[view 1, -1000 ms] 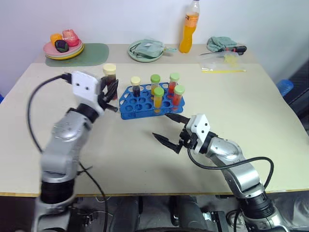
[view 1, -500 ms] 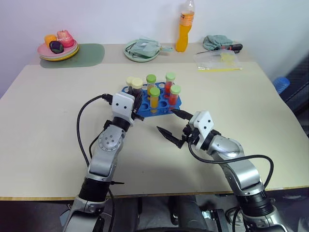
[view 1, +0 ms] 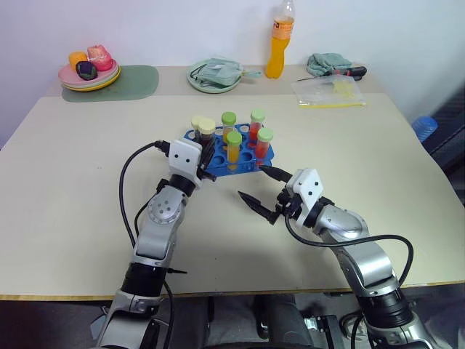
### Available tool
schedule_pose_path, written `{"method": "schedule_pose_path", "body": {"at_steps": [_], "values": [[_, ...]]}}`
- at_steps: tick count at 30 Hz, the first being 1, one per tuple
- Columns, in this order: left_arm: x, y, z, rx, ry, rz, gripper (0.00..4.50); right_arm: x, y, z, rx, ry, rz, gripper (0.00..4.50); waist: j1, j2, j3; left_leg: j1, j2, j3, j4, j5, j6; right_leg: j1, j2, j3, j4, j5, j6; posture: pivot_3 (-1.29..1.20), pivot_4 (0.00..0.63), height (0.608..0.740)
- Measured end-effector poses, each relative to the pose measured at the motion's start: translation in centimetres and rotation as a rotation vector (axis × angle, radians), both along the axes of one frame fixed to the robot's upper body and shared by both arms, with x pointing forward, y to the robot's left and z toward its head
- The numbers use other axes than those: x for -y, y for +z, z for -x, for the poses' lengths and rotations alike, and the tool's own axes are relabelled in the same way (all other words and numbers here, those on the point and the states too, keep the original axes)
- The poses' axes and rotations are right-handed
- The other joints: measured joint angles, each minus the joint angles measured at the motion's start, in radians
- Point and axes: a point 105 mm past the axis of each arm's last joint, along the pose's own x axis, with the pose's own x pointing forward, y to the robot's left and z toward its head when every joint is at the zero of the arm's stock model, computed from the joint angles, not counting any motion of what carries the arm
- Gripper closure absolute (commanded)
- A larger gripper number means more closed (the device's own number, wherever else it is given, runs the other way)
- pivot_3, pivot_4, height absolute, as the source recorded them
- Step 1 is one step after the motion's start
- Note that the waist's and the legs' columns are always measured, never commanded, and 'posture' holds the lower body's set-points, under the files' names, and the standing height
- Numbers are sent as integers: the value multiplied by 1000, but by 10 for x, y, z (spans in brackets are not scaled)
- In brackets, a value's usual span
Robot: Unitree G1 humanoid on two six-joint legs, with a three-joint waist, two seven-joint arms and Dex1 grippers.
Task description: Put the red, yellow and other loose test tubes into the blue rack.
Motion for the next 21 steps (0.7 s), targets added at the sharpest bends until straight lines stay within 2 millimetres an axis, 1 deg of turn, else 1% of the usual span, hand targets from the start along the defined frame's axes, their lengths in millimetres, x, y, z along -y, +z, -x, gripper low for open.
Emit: {"method": "schedule_pose_path", "body": {"at_steps": [21], "values": [[-4,-3,1,0,25,-26,3729,0,0,1,-2,7,1,252,-1,0,0,0,0,0,0,0,0,0,0,0,0,0,0,0,150,740]]}}
